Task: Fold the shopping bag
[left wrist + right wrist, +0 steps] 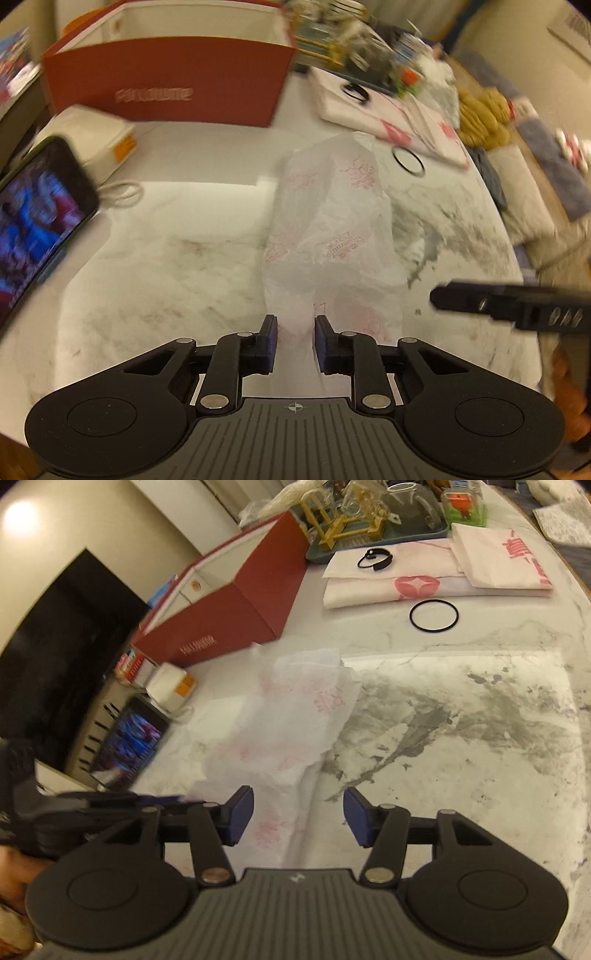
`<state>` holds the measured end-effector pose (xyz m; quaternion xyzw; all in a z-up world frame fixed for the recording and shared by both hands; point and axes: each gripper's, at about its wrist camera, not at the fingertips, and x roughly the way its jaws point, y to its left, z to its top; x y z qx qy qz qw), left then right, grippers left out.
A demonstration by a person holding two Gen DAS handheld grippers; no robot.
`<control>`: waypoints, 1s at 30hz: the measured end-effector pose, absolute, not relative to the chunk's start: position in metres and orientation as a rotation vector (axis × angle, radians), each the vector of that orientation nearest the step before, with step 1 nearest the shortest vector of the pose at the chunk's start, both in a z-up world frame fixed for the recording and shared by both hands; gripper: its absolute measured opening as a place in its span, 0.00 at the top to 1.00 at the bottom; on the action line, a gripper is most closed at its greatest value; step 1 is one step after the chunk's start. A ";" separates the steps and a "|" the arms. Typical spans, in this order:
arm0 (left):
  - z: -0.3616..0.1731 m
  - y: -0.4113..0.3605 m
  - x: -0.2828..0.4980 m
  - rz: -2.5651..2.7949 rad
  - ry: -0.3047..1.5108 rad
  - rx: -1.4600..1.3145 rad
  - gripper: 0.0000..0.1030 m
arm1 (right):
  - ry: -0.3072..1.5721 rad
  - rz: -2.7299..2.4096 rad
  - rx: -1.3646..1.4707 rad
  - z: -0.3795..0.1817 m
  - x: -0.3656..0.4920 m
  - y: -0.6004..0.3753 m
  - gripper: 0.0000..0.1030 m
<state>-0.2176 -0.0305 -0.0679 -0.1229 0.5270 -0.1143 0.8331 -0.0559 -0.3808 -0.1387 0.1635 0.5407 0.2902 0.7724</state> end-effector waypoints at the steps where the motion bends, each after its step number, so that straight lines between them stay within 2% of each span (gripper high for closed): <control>1: -0.070 -0.021 -0.218 -0.232 1.119 -0.321 0.78 | 1.179 0.631 0.328 -0.142 -0.055 -0.374 0.48; 7: -0.080 0.005 -0.228 -0.206 1.137 -0.437 0.78 | 1.190 0.655 0.287 -0.157 -0.042 -0.340 0.48; 8: -0.081 0.005 -0.230 -0.204 1.138 -0.440 0.78 | 1.186 0.659 0.282 -0.157 -0.040 -0.335 0.55; 9: -0.082 0.006 -0.232 -0.199 1.139 -0.438 0.78 | 1.181 0.663 0.273 -0.157 -0.038 -0.330 0.81; 10: -0.082 0.006 -0.232 -0.193 1.139 -0.429 0.78 | 1.196 0.662 0.253 -0.158 -0.036 -0.324 0.99; 14: -0.084 0.005 -0.232 -0.119 1.121 -0.311 0.79 | 1.147 0.671 0.212 -0.146 -0.042 -0.320 1.00; 16: -0.088 0.008 -0.230 -0.097 1.125 -0.273 0.86 | 1.106 0.659 0.223 -0.134 -0.046 -0.331 1.00; 20: -0.092 0.008 -0.226 -0.085 1.129 -0.208 0.86 | 1.021 0.552 0.180 -0.114 -0.053 -0.366 1.00; 24: -0.091 0.004 -0.222 -0.131 1.139 -0.257 0.86 | 1.053 0.480 0.290 -0.112 -0.053 -0.420 1.00; 30: -0.090 0.003 -0.217 -0.124 1.144 -0.215 0.86 | 1.035 0.148 0.070 -0.119 -0.052 -0.498 1.00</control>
